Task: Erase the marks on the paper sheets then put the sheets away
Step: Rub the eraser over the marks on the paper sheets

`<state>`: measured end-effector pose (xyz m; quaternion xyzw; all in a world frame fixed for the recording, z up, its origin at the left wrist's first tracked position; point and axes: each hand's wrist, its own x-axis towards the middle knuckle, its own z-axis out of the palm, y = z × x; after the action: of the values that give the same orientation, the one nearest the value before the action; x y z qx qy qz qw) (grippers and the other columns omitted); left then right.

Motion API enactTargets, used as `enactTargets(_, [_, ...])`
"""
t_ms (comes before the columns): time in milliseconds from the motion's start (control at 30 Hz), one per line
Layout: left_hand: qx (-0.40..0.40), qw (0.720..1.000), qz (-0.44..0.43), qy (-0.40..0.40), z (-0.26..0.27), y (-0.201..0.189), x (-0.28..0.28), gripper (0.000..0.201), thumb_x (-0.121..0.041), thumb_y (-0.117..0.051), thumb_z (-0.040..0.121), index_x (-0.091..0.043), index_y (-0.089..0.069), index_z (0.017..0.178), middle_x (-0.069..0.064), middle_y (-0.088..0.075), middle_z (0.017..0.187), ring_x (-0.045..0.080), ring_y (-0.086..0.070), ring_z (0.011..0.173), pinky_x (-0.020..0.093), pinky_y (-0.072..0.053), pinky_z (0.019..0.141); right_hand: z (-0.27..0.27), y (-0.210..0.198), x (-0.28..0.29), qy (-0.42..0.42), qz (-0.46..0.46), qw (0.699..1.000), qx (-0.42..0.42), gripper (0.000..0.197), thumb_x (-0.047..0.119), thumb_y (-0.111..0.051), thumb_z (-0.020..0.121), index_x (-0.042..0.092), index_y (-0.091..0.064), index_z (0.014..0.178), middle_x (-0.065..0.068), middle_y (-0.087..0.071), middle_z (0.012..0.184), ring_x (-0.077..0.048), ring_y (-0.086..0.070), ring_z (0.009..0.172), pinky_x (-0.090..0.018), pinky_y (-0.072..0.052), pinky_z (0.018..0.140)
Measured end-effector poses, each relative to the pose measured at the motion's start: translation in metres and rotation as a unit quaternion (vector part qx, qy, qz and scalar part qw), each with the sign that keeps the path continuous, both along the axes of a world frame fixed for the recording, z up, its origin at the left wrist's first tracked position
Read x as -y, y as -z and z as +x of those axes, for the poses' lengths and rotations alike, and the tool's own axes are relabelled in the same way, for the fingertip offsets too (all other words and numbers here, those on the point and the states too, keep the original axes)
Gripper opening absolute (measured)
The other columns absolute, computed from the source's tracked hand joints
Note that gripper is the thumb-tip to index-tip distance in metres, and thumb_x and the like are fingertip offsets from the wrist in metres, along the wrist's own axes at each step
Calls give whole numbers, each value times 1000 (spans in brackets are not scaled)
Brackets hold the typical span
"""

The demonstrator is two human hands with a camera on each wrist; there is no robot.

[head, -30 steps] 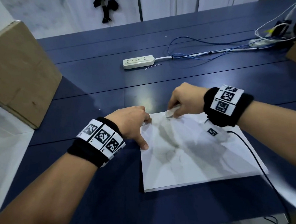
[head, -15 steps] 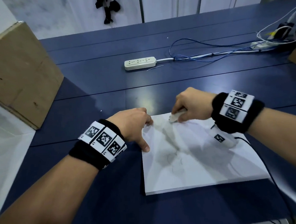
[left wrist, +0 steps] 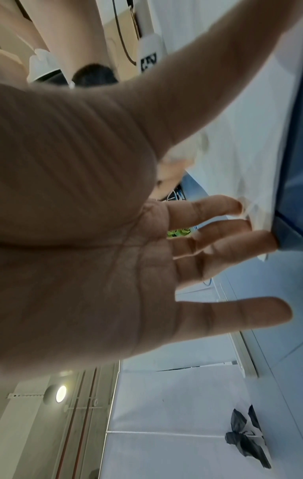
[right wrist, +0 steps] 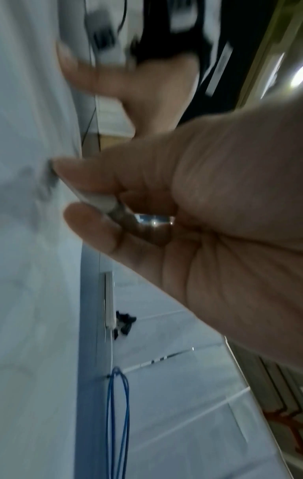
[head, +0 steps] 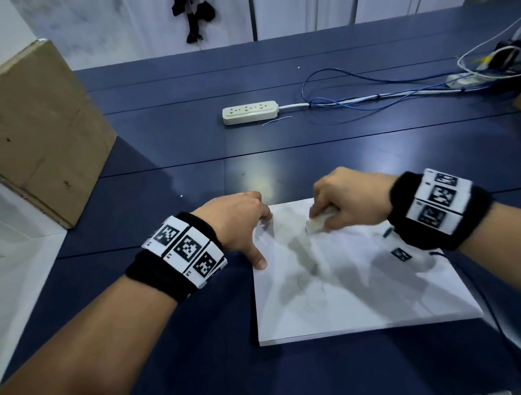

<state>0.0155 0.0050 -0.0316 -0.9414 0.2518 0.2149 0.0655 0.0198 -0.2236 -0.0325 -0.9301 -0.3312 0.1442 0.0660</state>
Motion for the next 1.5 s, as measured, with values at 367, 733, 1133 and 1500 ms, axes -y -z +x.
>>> enactTargets(367, [3,1000,11,4,0,-2,3,83,-61,-84,53,-27,-56,125,-12,-39,101,16,-53,90,36,-51,75,23,3,2,54,20,997,49,30,28,-75,75,25,-75,104,8,-57,81,-19,-61,86,-20,-36,71])
enactTargets(733, [3,1000,9,2,0,-3,4,83,-60,-85,53,-28,-56,124,-13,-39,99,14,-49,86,34,-49,73,23,-1,-2,49,6,999,15,29,34,-75,74,25,-76,101,2,-68,85,-18,-63,80,-26,-49,74])
enactTargets(1133, [3,1000,4,-2,-1,-3,2,83,-60,-85,53,-27,-56,123,-12,-42,104,16,-55,94,38,-52,77,20,-2,-3,23,15,1000,3,31,31,-78,73,25,-76,104,1,-67,93,-18,-62,84,-27,-48,76])
enactTargets(1500, [5,1000,7,0,1,-2,3,82,-61,-85,51,-28,-58,121,-13,-43,101,15,-53,93,33,-49,71,-9,-3,0,-56,2,997,-44,29,34,-76,74,26,-76,103,4,-67,95,-9,-56,78,-23,-45,74])
